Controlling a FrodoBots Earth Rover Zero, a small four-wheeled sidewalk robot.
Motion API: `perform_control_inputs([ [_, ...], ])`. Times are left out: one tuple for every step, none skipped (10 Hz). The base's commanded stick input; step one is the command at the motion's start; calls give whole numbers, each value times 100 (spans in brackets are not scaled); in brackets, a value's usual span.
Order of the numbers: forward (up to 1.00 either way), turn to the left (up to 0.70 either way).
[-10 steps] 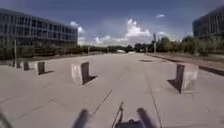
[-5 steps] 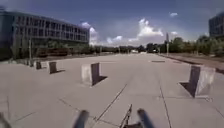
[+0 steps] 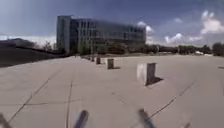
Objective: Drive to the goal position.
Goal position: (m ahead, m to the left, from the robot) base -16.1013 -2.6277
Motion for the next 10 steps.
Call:
perform_control_inputs([
  [0, 45],
  [0, 45],
  [0, 45],
  [0, 45],
  [0, 45],
  [0, 45],
  [0, 45],
  [54, 35],
  [100, 9],
  [100, 0],
])
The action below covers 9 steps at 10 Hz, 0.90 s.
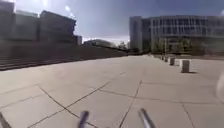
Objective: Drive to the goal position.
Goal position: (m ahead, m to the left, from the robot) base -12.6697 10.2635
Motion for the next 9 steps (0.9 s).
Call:
perform_control_inputs([
  [100, 0],
  [100, 0],
  [100, 0],
  [100, 0],
  [100, 27],
  [100, 27],
  [100, 27],
  [11, 43],
  [0, 45],
])
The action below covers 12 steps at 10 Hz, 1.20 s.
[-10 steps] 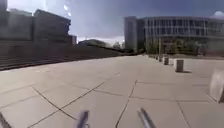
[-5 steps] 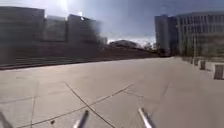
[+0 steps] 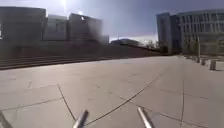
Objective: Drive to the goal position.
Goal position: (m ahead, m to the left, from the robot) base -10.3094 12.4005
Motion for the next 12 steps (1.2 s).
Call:
perform_control_inputs([
  [0, 45],
  [0, 45],
  [0, 45],
  [0, 45],
  [0, 45],
  [0, 45],
  [0, 45],
  [0, 45],
  [0, 45],
  [0, 45],
  [0, 45],
  [0, 45],
])
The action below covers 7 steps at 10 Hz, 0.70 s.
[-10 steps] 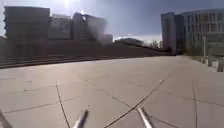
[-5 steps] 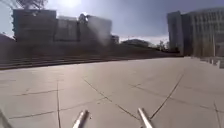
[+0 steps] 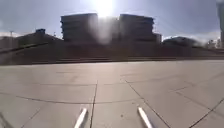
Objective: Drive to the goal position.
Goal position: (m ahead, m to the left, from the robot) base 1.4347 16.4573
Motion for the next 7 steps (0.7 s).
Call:
perform_control_inputs([
  [0, 45],
  [0, 45],
  [0, 45],
  [0, 45],
  [0, 45],
  [0, 45],
  [0, 45],
])
